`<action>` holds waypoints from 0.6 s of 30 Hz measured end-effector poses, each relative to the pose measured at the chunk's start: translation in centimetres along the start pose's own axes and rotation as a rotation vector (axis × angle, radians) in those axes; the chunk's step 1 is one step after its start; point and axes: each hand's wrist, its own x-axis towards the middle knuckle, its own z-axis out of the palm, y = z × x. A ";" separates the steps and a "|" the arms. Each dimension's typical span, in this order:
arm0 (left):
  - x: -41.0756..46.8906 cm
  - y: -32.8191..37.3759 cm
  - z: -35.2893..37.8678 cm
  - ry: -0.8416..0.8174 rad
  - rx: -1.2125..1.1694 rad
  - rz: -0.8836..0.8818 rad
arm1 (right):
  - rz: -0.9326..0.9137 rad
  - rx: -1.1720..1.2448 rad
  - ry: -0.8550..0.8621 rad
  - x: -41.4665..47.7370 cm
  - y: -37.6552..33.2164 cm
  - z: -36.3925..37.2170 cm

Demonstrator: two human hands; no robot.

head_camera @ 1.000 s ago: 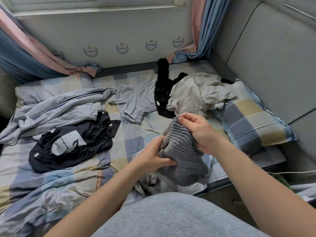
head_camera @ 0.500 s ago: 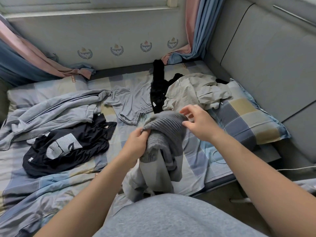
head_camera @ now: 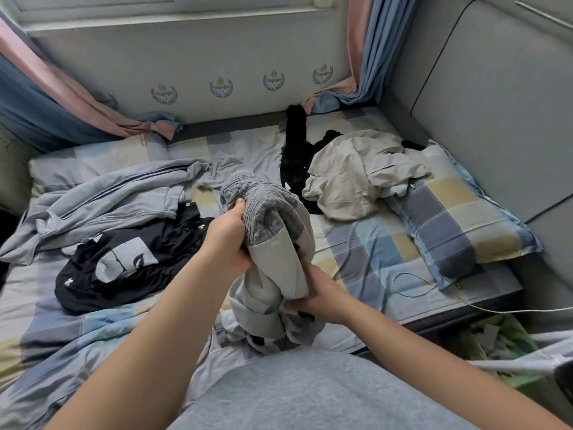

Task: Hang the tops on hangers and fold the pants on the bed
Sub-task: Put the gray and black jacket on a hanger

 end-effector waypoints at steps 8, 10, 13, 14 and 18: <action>0.6 0.7 -1.5 0.071 -0.024 0.039 | 0.074 0.143 0.178 1.1 0.5 -3.3; 1.1 0.7 -2.5 0.130 0.089 0.054 | 0.062 0.209 0.191 0.7 -0.5 -4.9; 1.0 -0.5 -3.3 0.104 0.558 0.113 | 0.016 0.350 0.202 0.3 -2.7 -6.7; 0.8 -1.2 -3.5 0.047 0.668 0.156 | -0.004 0.403 0.205 0.2 -3.5 -7.1; 0.3 -3.6 -3.6 -0.386 0.940 0.199 | -0.076 0.593 0.157 0.1 -6.3 -7.3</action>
